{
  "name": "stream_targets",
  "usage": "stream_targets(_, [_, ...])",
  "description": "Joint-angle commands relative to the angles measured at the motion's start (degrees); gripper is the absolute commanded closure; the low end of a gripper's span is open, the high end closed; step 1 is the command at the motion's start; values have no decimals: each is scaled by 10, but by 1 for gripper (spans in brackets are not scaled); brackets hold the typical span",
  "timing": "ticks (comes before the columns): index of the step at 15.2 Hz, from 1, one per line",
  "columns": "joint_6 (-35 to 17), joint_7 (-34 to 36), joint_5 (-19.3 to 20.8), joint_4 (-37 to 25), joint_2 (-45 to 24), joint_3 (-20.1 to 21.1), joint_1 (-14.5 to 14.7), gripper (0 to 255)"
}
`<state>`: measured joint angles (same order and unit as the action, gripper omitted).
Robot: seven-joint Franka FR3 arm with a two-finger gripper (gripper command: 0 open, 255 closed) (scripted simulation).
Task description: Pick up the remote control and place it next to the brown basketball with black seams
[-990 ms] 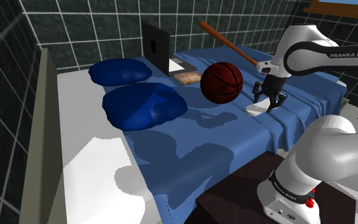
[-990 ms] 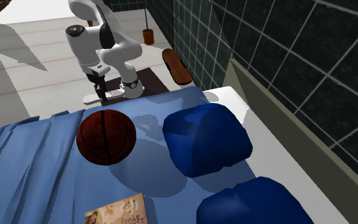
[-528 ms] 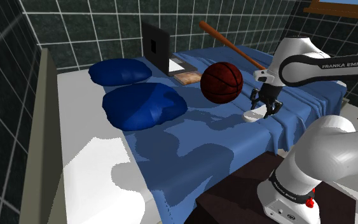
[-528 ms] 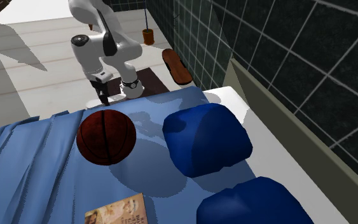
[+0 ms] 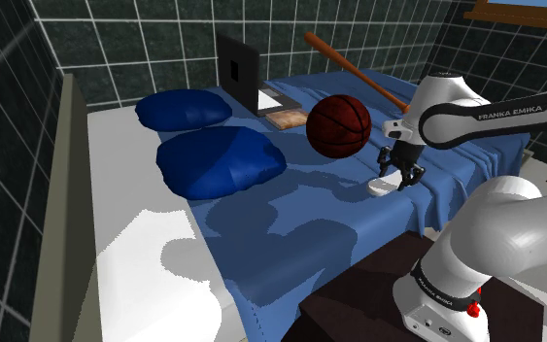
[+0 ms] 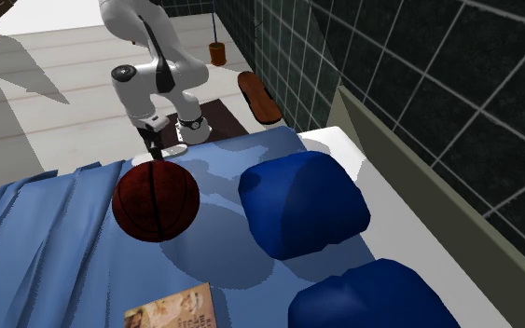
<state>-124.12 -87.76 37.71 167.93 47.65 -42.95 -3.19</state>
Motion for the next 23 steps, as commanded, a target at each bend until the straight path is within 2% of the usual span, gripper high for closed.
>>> stream_targets(1, [-26, 2, 11, 8, -18, -13, 1, 255])
stream_targets(2, [-46, 4, 19, 13, -32, -23, 2, 255])
stream_targets(10, [-46, 4, 19, 13, -32, -23, 2, 255])
stream_targets(11, [-46, 4, 19, 13, -32, -23, 2, 0])
stream_targets(16, [-46, 4, 19, 13, -32, -23, 2, 0])
stream_targets(20, [62, -5, -27, -22, 42, 32, 0, 0])
stream_targets(23, [62, -5, -27, -22, 42, 32, 0, 0])
